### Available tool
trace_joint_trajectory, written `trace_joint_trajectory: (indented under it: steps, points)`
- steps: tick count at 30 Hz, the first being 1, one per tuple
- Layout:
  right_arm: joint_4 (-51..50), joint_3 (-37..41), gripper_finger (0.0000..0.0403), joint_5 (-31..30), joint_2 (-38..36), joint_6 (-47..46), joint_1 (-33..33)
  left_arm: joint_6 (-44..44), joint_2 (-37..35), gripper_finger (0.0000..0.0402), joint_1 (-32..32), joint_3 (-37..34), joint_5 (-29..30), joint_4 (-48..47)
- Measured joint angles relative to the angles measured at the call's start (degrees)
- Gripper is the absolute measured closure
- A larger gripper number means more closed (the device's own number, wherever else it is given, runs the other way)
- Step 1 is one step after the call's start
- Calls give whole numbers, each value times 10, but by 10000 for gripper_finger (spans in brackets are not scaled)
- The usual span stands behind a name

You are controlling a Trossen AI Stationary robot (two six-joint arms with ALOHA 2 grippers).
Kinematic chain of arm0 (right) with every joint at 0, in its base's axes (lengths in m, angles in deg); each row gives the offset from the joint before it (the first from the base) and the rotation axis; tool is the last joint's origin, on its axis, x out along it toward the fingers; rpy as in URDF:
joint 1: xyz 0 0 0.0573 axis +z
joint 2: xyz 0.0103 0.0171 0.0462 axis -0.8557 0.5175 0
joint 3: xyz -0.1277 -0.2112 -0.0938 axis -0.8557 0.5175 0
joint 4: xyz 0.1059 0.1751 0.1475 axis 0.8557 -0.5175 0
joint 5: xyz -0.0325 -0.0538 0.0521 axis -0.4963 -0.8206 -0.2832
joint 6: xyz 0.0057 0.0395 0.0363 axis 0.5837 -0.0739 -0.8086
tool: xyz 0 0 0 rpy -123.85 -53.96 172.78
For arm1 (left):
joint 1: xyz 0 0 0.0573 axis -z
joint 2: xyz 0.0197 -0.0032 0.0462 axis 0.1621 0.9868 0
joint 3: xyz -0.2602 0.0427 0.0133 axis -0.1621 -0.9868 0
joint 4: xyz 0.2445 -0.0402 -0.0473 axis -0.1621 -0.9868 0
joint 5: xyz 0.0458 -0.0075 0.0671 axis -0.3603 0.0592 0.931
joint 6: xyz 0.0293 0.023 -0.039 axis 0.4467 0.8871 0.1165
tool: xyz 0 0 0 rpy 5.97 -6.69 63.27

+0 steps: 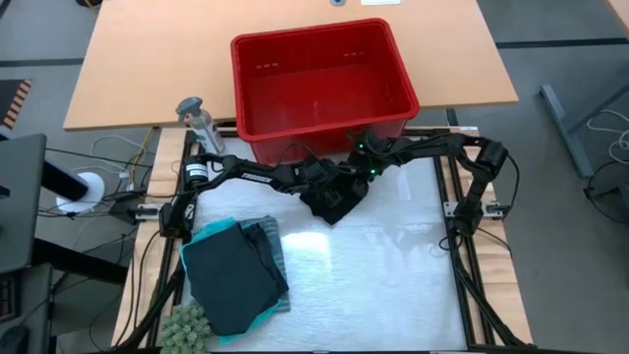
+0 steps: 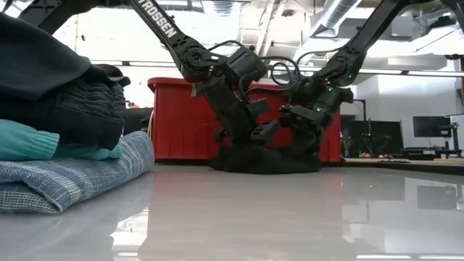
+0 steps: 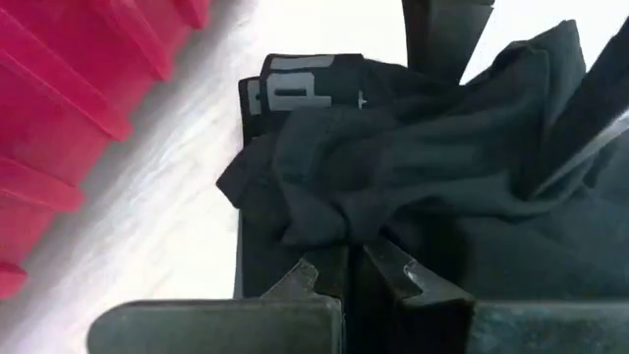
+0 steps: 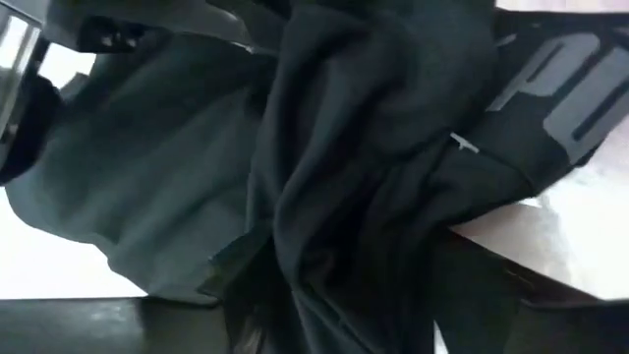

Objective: Fold Laundry from Bin
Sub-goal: Stack the black boxer on top of the folded black shorts

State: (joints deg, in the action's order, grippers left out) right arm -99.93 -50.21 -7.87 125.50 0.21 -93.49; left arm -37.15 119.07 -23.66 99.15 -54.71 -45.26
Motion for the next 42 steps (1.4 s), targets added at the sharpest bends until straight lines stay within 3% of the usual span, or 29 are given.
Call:
trace_joint_trajectory:
  steps: [3, 6, 10, 13, 16, 18, 22, 26, 31, 36, 40, 42]
  points:
    - [-2, -3, 188, -22, 0, -10, 15, -3, 0, 401, 3, 0, -2, 0]
    - [-8, -3, 269, -38, -2, -29, 25, -22, -21, 401, 11, 0, -11, -16]
    - [-10, -2, 375, -36, -1, -62, 31, -90, -100, 401, 34, 0, 2, -79]
    - [-9, -2, 377, -37, -1, -112, 31, -150, -165, 402, 59, 1, 44, -158]
    - [-9, -2, 377, -38, -1, -174, 31, -317, -215, 402, 91, 1, 104, -256]
    - [-8, -2, 377, -38, -1, -193, 31, -425, -223, 402, 115, 1, 125, -294]
    - [-8, -1, 377, -36, -5, -220, 31, -484, -204, 389, 142, 0, 112, -298]
    - [-10, 3, 377, -35, -21, -242, 31, -536, -168, 342, 148, 0, 69, -295]
    - [-23, 4, 377, -36, -47, -244, 31, -613, -127, 252, 139, 0, 23, -299]
    - [-37, 5, 377, -42, -62, -225, 27, -688, -119, 166, 126, 0, 57, -297]
    - [-35, 4, 377, -42, -62, -219, 27, -696, -118, 135, 113, -1, 41, -283]
    - [-35, 4, 377, -42, -62, -219, 28, -717, -109, 131, 109, -10, 28, -232]
